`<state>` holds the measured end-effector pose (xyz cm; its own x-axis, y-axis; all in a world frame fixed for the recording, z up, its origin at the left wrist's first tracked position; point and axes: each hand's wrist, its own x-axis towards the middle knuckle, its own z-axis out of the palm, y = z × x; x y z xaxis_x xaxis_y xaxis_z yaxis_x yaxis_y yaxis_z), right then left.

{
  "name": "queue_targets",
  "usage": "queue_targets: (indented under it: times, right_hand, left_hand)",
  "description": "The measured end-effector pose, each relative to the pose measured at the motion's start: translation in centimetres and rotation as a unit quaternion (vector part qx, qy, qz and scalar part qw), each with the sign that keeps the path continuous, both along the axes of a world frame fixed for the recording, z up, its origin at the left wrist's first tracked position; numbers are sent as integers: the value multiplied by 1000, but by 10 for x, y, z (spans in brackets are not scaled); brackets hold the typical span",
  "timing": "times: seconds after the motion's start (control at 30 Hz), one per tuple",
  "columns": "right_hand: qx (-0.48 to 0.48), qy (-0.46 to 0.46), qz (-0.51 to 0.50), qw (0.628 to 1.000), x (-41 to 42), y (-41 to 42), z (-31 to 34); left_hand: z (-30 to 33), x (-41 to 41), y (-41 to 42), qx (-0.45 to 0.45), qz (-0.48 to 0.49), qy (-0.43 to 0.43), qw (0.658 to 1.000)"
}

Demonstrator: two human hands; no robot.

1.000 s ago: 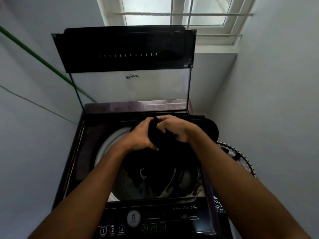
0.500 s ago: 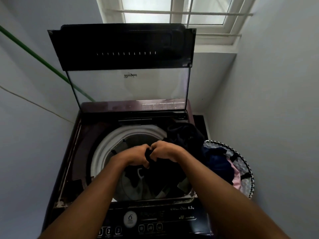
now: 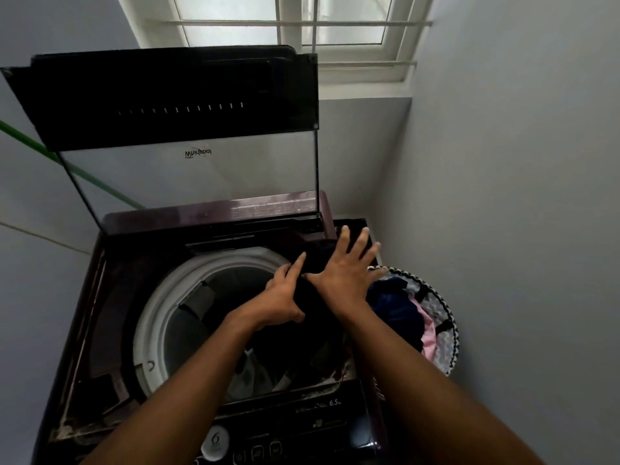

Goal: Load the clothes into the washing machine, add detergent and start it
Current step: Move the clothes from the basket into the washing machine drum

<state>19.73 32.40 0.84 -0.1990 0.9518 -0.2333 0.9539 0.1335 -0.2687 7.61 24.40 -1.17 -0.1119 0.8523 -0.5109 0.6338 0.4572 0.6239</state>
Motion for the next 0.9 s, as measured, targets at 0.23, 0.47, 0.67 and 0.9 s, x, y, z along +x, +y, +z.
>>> queue_targets:
  times: [0.23, 0.47, 0.67, 0.9]
  right_hand:
    - [-309, 306, -149, 888, 36, 38, -39]
    - [-193, 210, -109, 952, 28, 29, -12]
    - [-116, 225, -37, 967, -10, 7, 3]
    - [-162, 262, 44, 950, -49, -10, -4]
  left_hand:
    - [5, 22, 10, -2, -43, 15, 999]
    - [-1, 23, 11, 5, -13, 15, 1000]
    - [-5, 2, -9, 39, 61, -55, 996]
    - [-13, -26, -46, 93, 179, -101, 974]
